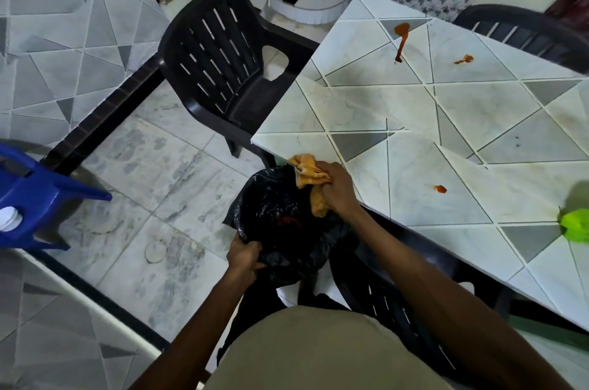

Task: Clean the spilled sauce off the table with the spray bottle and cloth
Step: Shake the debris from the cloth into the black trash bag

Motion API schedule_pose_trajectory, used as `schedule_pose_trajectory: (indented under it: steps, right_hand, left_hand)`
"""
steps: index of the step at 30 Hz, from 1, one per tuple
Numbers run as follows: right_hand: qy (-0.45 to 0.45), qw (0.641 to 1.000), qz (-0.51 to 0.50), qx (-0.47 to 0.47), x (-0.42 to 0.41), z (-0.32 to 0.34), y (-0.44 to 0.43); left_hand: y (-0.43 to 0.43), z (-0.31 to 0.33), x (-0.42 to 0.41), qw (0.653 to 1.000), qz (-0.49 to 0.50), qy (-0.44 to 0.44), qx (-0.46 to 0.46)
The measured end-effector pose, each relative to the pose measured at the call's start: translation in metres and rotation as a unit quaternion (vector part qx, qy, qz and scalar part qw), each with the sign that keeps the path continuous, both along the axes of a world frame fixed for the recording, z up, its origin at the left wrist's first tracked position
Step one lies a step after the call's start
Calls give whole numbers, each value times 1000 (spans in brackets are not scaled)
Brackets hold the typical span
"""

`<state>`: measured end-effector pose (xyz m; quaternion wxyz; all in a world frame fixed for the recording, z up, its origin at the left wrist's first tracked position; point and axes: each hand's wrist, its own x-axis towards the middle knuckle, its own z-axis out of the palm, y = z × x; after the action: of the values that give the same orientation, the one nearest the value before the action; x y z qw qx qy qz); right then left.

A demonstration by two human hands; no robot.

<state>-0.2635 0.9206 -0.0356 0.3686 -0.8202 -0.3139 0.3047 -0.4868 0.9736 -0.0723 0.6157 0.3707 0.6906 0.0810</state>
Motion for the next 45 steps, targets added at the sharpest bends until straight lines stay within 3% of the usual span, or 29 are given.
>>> schedule_pose_trajectory:
  steps: [4, 9, 12, 16, 18, 22, 32, 45]
  right_hand:
    - [-15, 994, -95, 53, 12, 11, -25]
    - [-117, 983, -143, 12, 35, 7, -58]
    - [-53, 984, -173, -3, 30, -2, -48]
    - [-6, 994, -100, -34, -5, -2, -7]
    - [88, 992, -95, -14, -25, 1, 16]
    - [274, 955, -112, 17, -59, 1, 48]
    - [471, 870, -144, -35, -143, -4, 141]
    - [473, 879, -38, -51, -232, -13, 340]
  left_hand:
    - [0, 1, -2, 1000, 5, -18, 10]
    - [6, 0, -7, 1000, 9, -13, 8]
    - [11, 1, -11, 1000, 17, -14, 6]
    - [18, -2, -20, 1000, 17, -7, 12]
    - [25, -3, -27, 1000, 11, 1, 11]
    - [44, -6, -52, 1000, 31, 0, 1]
    - [142, -16, -163, 995, 81, -57, -3]
    - [319, -12, -259, 973, 209, -89, 29]
